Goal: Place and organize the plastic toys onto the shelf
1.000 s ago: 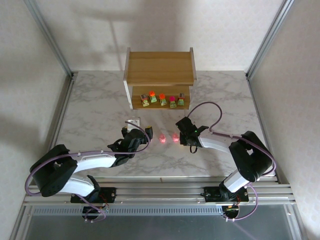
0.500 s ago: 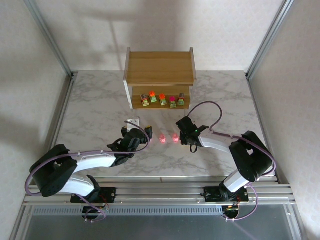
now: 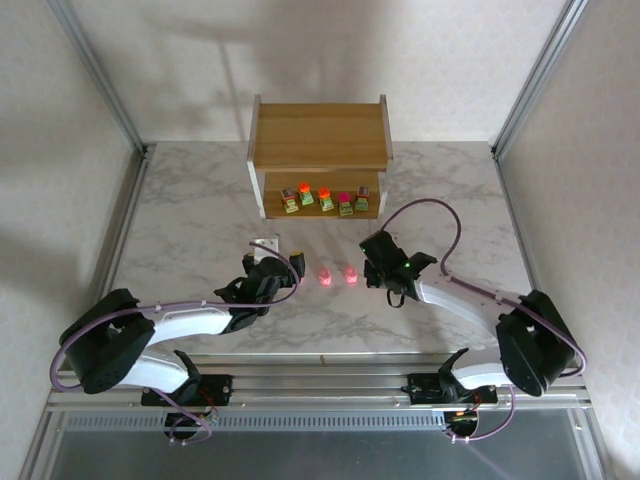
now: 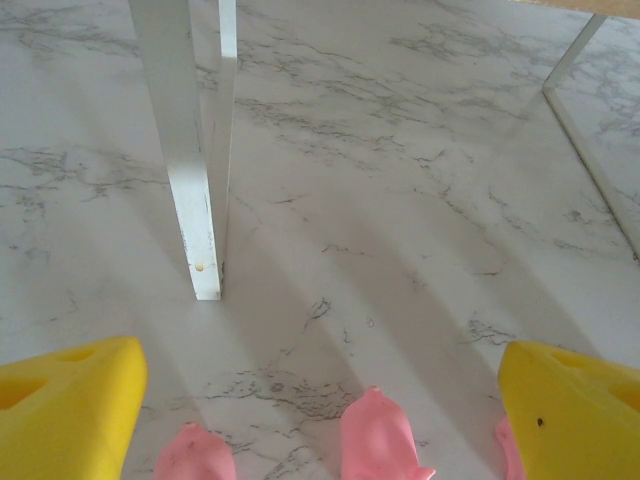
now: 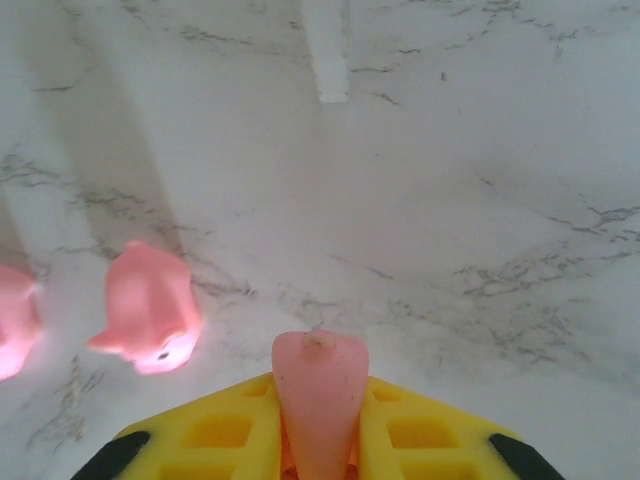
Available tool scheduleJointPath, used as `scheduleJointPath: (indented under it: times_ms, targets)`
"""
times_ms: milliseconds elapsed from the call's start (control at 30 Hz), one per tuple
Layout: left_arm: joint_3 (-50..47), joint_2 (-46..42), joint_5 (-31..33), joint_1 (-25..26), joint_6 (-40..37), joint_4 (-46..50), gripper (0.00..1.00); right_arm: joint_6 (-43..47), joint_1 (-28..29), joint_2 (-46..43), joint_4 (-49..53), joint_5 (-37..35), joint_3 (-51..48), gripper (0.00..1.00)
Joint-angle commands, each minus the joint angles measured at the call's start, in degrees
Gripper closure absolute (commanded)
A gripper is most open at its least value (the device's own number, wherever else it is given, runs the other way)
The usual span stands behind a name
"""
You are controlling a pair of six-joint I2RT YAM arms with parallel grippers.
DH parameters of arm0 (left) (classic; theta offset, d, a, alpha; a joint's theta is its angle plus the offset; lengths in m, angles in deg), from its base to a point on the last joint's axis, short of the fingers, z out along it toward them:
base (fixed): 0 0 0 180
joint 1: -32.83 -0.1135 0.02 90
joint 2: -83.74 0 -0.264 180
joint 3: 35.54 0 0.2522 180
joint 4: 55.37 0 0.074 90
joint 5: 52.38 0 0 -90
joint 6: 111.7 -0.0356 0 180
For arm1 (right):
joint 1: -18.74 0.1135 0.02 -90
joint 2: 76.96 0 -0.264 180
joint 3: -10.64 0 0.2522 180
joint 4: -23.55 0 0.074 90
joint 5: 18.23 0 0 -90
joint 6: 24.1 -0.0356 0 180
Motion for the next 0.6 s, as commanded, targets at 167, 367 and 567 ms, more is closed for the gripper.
scheduleJointPath:
  times_ms: [167, 367, 567]
  targets:
    - [-0.12, -1.32, -0.37, -0.71, 0.38, -0.12, 0.09, -1.18, 5.13, -7.67, 11.76, -5.22, 6.47, 0.81]
    - [-0.13, -1.31, -0.44, -0.71, 0.32, -0.12, 0.09, -1.29, 9.6, -10.46, 19.06, -9.54, 13.82, 0.81]
    - [-0.11, -1.74, -0.22, -0.71, 0.21, 0.06, 0.09, -0.58, 14.2, -10.51, 24.57, -13.82, 22.56, 0.81]
